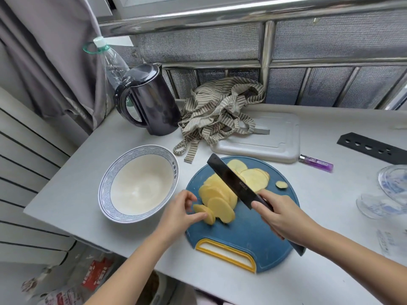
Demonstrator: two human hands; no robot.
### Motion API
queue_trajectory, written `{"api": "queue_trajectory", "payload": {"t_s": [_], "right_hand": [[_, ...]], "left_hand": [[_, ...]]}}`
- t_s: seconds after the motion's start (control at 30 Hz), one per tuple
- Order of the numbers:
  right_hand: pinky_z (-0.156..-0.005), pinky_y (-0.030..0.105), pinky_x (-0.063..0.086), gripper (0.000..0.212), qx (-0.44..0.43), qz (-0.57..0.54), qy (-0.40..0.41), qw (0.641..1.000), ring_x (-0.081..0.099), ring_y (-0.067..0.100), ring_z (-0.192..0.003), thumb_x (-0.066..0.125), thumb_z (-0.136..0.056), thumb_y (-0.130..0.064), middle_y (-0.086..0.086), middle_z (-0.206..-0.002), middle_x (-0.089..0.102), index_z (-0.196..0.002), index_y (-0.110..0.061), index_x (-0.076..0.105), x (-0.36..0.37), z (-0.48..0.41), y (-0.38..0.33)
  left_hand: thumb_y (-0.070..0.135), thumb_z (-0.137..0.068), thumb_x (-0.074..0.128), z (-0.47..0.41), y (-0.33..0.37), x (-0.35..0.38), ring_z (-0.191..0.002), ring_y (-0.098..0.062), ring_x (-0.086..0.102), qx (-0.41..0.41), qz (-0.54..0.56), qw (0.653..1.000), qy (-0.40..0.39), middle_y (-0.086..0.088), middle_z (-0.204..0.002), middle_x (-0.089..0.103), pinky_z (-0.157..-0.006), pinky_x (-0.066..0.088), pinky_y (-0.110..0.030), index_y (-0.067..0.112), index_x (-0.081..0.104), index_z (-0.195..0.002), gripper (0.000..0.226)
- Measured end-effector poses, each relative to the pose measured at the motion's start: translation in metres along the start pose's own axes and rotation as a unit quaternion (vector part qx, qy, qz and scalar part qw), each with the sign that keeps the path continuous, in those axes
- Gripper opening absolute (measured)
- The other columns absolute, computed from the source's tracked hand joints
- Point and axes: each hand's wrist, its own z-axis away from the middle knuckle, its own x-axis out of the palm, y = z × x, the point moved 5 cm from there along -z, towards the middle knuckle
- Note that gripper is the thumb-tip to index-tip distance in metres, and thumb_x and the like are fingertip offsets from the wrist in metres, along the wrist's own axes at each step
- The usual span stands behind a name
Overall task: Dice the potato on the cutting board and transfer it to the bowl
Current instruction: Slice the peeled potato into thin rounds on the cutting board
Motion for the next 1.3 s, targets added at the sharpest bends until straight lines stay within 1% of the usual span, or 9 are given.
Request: {"api": "queue_trajectory", "payload": {"t_s": [0.07, 0.13, 0.33, 0.53, 0.8, 1.0, 1.07, 1.2, 1.3], "right_hand": [[-0.039, 0.029, 0.042, 0.019, 0.009, -0.015, 0.002, 1.0, 0.045, 0.016, -0.042, 0.049, -0.099, -0.028, 0.006, -0.061, 0.049, -0.088, -0.013, 0.052, -0.002, 0.001, 0.001], [-0.038, 0.03, 0.043, 0.02, 0.011, -0.014, 0.006, 1.0, 0.046, 0.018, -0.043, 0.049, -0.099, -0.028, 0.008, -0.062, 0.049, -0.088, -0.011, 0.051, -0.004, 0.004, 0.002], [-0.039, 0.03, 0.041, 0.018, 0.028, -0.022, 0.029, 0.999, 0.043, 0.018, -0.04, 0.049, -0.098, -0.026, 0.006, -0.059, 0.048, -0.085, -0.014, 0.051, -0.007, 0.014, 0.007], [-0.039, 0.028, 0.039, 0.018, 0.051, -0.035, 0.055, 0.997, 0.043, 0.017, -0.038, 0.05, -0.098, -0.023, 0.005, -0.057, 0.047, -0.085, -0.011, 0.051, -0.009, 0.025, 0.016], [-0.04, 0.029, 0.041, 0.018, 0.085, -0.045, 0.088, 0.991, 0.045, 0.016, -0.04, 0.049, -0.099, -0.023, 0.007, -0.06, 0.05, -0.084, -0.012, 0.052, -0.002, 0.044, 0.03], [-0.04, 0.027, 0.04, 0.018, 0.112, -0.059, 0.095, 0.987, 0.045, 0.015, -0.036, 0.049, -0.099, -0.022, 0.008, -0.059, 0.051, -0.084, -0.012, 0.051, -0.002, 0.059, 0.038], [-0.039, 0.026, 0.039, 0.019, 0.119, -0.065, 0.101, 0.985, 0.045, 0.016, -0.035, 0.049, -0.099, -0.021, 0.007, -0.058, 0.049, -0.082, -0.012, 0.05, -0.003, 0.063, 0.04], [-0.039, 0.026, 0.039, 0.019, 0.129, -0.072, 0.105, 0.983, 0.045, 0.016, -0.036, 0.049, -0.099, -0.021, 0.007, -0.058, 0.05, -0.083, -0.011, 0.051, -0.006, 0.069, 0.046], [-0.04, 0.028, 0.041, 0.019, 0.133, -0.075, 0.105, 0.983, 0.046, 0.017, -0.037, 0.049, -0.099, -0.022, 0.008, -0.06, 0.05, -0.084, -0.01, 0.051, -0.006, 0.07, 0.05]], "left_hand": [[0.028, -0.069, 0.085, -0.004, 0.008, -0.001, -0.101, -0.004, 0.05, 0.089, -0.107, 0.99, -0.009, 0.015, -0.103, 0.049, -0.086, 0.043, -0.019, 0.027, 0.054, -0.108, 0.049], [0.031, -0.071, 0.083, -0.005, 0.011, 0.004, -0.112, -0.006, 0.045, 0.107, -0.155, 0.981, -0.047, 0.014, -0.113, 0.049, -0.097, 0.039, -0.025, 0.027, 0.052, -0.116, 0.055], [0.028, -0.08, 0.075, -0.001, 0.005, 0.017, -0.099, -0.012, 0.049, 0.075, -0.192, 0.976, -0.069, 0.007, -0.107, 0.056, -0.082, 0.04, -0.022, 0.023, 0.055, -0.107, 0.034], [0.024, -0.08, 0.07, 0.013, -0.009, 0.011, -0.064, -0.009, 0.046, 0.005, -0.146, 0.988, -0.04, 0.003, -0.077, 0.056, -0.055, 0.034, -0.018, 0.014, 0.05, -0.084, 0.023], [0.021, -0.082, 0.059, 0.026, 0.006, 0.025, -0.074, -0.028, 0.065, -0.125, 0.014, 0.987, 0.096, -0.006, -0.084, 0.059, -0.069, 0.056, -0.045, 0.016, 0.037, -0.092, 0.025], [0.017, -0.087, 0.052, 0.026, 0.039, 0.059, -0.097, -0.034, 0.058, -0.151, 0.048, 0.981, 0.116, -0.016, -0.11, 0.059, -0.078, 0.046, -0.036, 0.007, 0.033, -0.116, 0.037], [0.024, -0.088, 0.055, 0.029, 0.045, 0.065, -0.103, -0.034, 0.057, -0.158, 0.064, 0.98, 0.107, -0.017, -0.12, 0.054, -0.084, 0.047, -0.037, 0.006, 0.031, -0.121, 0.045], [0.044, -0.081, 0.071, 0.031, 0.047, 0.068, -0.123, -0.032, 0.048, -0.154, 0.061, 0.982, 0.09, -0.018, -0.142, 0.039, -0.1, 0.041, -0.035, 0.005, 0.018, -0.143, 0.09], [0.043, -0.074, 0.08, 0.03, 0.051, 0.069, -0.134, -0.032, 0.04, -0.154, 0.04, 0.985, 0.072, -0.019, -0.152, 0.026, -0.106, 0.035, -0.034, 0.004, 0.003, -0.15, 0.114]]}}
